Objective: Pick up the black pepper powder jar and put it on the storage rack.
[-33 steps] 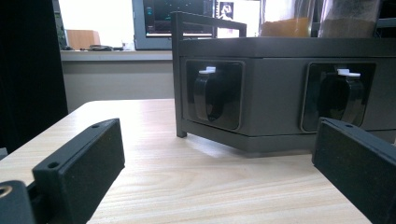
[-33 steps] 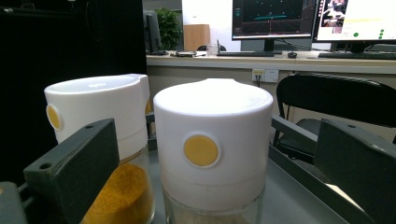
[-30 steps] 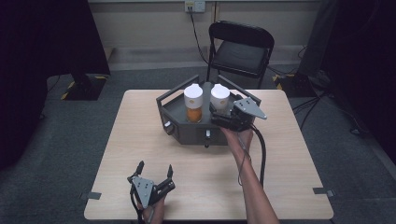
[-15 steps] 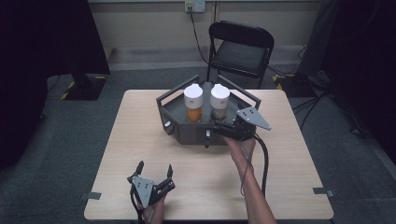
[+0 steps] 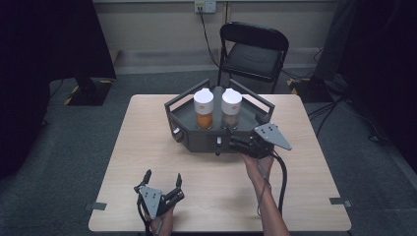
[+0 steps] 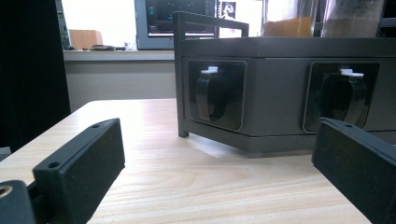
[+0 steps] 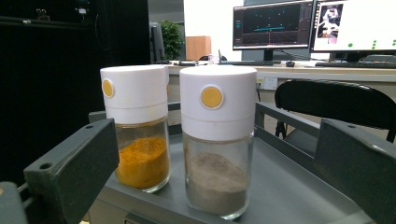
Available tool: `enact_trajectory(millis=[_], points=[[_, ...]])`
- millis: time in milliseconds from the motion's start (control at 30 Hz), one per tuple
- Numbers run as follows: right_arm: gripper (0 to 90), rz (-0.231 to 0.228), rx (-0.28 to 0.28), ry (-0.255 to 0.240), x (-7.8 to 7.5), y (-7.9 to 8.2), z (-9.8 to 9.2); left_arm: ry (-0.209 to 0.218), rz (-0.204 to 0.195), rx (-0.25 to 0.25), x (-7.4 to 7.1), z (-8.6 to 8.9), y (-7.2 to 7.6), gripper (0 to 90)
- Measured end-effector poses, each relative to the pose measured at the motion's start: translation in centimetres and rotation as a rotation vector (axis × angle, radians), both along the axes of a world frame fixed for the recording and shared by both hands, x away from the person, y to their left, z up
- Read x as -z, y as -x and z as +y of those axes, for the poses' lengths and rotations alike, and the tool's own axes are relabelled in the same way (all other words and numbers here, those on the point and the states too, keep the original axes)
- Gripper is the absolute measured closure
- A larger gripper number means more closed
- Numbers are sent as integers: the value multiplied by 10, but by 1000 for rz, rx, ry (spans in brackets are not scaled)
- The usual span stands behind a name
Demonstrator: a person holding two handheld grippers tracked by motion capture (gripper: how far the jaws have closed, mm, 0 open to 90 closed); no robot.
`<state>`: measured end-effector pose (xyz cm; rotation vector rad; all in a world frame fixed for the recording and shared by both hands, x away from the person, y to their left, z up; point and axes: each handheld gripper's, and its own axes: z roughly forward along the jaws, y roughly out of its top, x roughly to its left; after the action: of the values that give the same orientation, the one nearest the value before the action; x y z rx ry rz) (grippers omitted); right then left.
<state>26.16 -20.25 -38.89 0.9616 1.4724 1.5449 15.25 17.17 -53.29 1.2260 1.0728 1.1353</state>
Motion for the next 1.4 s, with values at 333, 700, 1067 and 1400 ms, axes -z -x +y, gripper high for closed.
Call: enact_trajectory(millis=[333,700,1067,1400], points=[[0,-17,24,14,8,20,-9,0,0,0,0,0,0,17],[0,-36,60,43,19,38,-10,0,-1,0,0,0,0,17],[0,-38,134,56,30,59,-3,0,-1,-1,0,0,0,17],[0,-14,143,38,40,70,-4,0,-1,0,0,0,0,17]])
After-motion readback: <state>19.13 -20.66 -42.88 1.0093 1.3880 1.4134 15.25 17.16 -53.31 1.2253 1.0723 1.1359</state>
